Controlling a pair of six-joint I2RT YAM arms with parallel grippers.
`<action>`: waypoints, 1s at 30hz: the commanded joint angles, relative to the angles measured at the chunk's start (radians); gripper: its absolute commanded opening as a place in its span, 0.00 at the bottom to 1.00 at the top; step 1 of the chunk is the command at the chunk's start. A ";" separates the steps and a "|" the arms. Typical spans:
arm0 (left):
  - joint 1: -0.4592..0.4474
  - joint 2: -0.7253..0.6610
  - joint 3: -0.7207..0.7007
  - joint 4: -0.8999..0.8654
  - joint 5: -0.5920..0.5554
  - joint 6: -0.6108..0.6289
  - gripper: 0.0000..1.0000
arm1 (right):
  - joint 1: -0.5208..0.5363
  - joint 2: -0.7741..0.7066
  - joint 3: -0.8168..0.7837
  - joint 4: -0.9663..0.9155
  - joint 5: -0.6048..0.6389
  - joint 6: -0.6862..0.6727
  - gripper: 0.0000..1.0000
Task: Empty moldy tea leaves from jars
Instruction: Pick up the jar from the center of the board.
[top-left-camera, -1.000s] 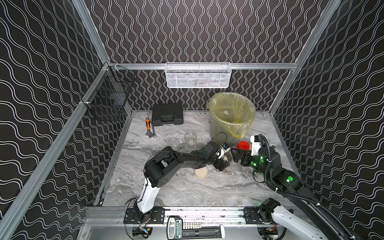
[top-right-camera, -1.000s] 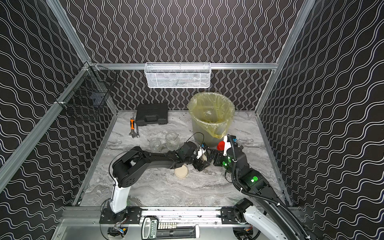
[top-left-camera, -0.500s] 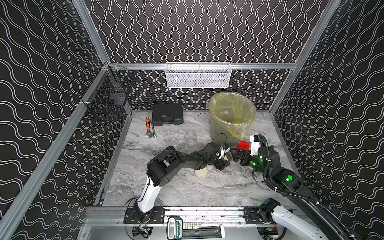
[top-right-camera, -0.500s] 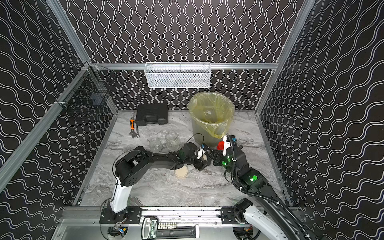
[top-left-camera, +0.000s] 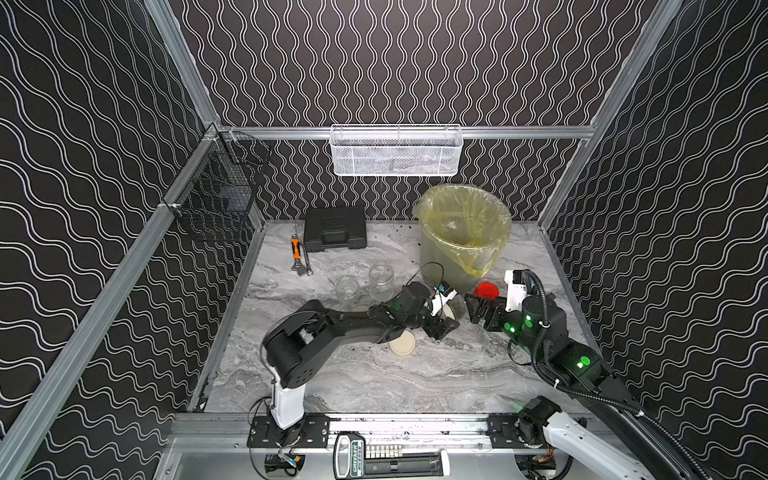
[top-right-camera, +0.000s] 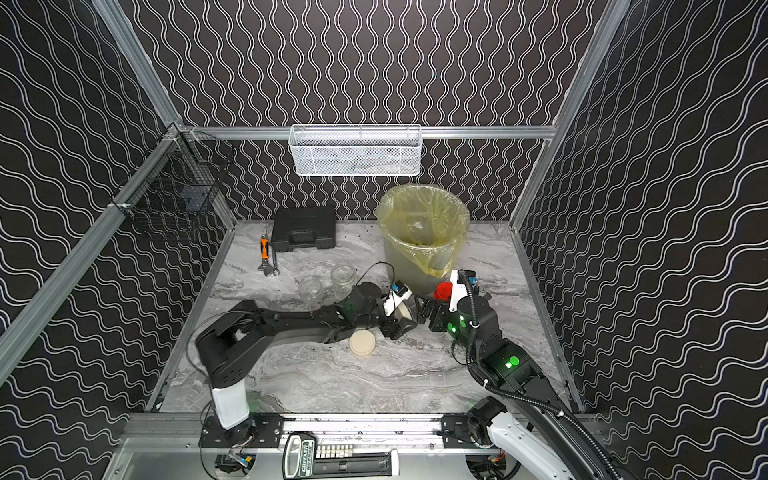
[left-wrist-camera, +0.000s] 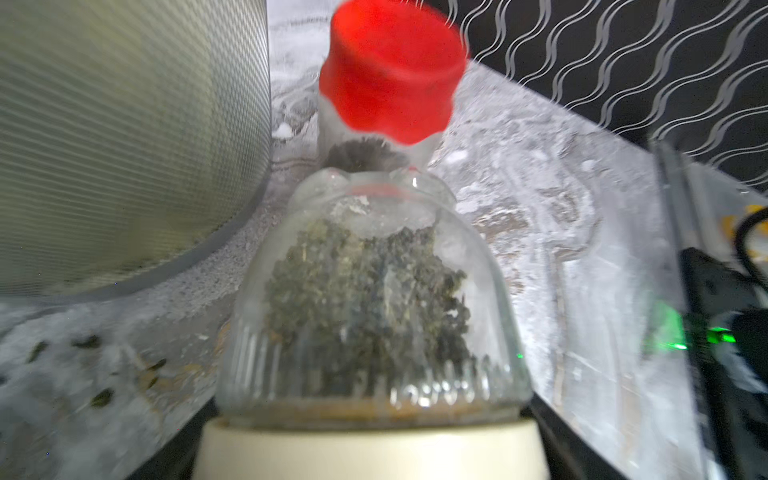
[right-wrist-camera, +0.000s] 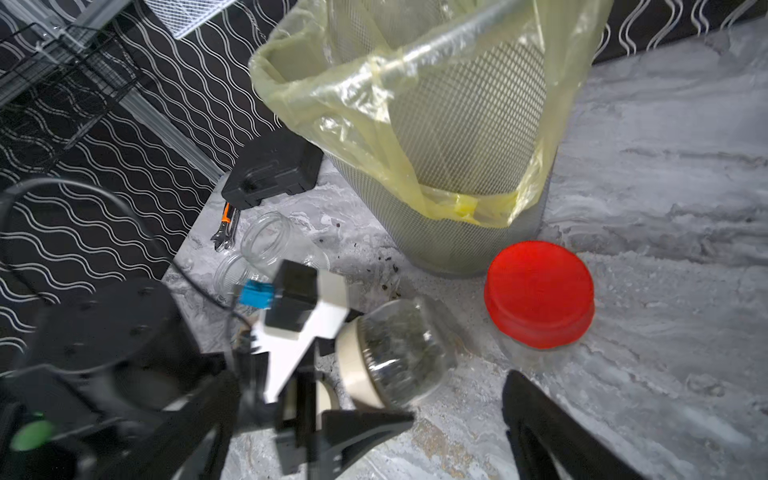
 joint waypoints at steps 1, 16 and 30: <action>0.017 -0.128 -0.026 -0.048 0.020 0.042 0.20 | 0.002 -0.022 0.005 0.108 -0.073 -0.096 0.98; 0.151 -0.600 0.077 -0.541 0.082 0.680 0.10 | -0.044 0.161 0.186 0.281 -0.662 -0.125 0.99; 0.250 -0.488 0.350 -0.770 0.291 1.016 0.00 | -0.239 0.367 0.183 0.629 -1.194 0.118 0.99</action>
